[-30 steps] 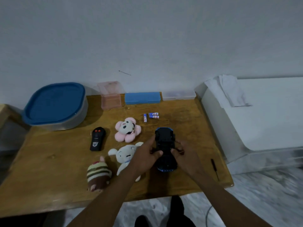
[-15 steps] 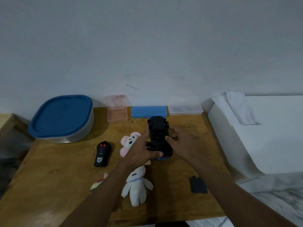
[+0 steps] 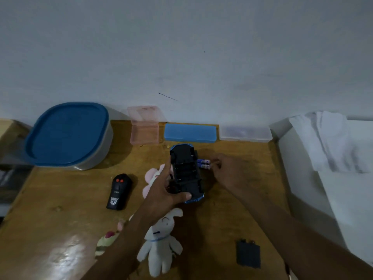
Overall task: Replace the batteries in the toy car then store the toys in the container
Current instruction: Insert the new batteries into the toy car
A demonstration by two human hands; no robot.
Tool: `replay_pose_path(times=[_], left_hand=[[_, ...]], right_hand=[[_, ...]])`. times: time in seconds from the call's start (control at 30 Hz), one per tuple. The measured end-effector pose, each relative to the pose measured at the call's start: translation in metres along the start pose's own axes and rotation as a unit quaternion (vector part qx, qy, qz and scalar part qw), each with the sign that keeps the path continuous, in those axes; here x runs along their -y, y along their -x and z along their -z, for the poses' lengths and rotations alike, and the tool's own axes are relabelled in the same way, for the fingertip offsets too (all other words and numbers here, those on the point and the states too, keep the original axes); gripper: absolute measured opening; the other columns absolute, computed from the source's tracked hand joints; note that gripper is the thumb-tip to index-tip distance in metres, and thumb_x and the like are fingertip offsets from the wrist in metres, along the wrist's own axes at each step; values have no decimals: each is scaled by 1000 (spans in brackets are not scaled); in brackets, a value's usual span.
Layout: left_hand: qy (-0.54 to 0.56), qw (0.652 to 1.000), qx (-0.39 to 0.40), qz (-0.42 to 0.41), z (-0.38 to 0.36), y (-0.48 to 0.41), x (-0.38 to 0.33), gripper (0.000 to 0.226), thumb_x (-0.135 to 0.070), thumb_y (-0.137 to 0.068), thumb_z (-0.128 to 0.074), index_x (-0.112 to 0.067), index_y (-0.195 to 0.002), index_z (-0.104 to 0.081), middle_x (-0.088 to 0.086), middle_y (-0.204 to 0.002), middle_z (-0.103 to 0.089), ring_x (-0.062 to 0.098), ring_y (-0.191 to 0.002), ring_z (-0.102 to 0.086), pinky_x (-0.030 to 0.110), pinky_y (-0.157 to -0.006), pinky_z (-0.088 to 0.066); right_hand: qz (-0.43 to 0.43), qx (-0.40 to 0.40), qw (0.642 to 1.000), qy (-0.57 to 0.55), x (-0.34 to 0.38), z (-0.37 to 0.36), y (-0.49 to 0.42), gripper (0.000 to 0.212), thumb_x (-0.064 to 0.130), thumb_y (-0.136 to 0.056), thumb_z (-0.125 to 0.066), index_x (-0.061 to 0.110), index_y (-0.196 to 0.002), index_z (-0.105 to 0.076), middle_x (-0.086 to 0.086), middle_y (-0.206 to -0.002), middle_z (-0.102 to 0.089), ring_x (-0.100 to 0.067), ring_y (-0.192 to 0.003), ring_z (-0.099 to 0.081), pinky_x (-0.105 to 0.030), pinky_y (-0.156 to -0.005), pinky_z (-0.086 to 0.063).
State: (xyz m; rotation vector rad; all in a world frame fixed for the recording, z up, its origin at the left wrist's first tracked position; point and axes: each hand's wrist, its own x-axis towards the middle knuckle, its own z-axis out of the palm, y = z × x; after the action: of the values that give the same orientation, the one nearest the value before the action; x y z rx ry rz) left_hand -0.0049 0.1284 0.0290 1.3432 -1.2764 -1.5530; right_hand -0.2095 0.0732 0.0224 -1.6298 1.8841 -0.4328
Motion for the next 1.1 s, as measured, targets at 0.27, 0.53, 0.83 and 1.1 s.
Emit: replay_pose_path(times=[0.27, 0.53, 0.83, 1.1], left_hand=[[-6, 1000, 4, 17, -7, -11, -2, 100, 3, -74, -79, -42, -146, -26, -2, -130, -60, 13, -120, -59, 33, -93, -54], [-14, 999, -10, 31, -9, -21, -5, 111, 6, -74, -77, -41, -152, -13, 2, -120, -64, 9, -114, -62, 18, -82, -53], [-13, 1000, -3, 15, -6, -25, -8, 112, 8, -71, -79, -43, -149, -16, -7, -91, -68, 19, -102, -68, 24, -80, -56], [-25, 995, 92, -19, -1, -14, -14, 114, 3, -72, -80, -48, -149, -12, 4, -113, -72, 19, -107, -68, 44, -94, -54]], right_hand=[[65, 71, 985, 143, 3, 1, -38, 8, 13, -88, -60, 11, -93, -66, -10, -96, -64, -24, -79, -60, -29, -63, -40], [88, 107, 977, 164, 4, 3, -47, 3, 11, -87, -63, 12, -89, -61, -4, -95, -54, -17, -76, -51, -30, -64, -40], [-30, -29, 986, -161, 0, 19, -25, 15, 12, -90, -62, 18, -102, -70, 4, -99, -68, -10, -90, -61, -25, -78, -51], [-127, -143, 847, -496, 11, 49, 55, 19, 7, -91, -61, 6, -109, -65, -12, -101, -69, -22, -94, -70, -28, -79, -59]])
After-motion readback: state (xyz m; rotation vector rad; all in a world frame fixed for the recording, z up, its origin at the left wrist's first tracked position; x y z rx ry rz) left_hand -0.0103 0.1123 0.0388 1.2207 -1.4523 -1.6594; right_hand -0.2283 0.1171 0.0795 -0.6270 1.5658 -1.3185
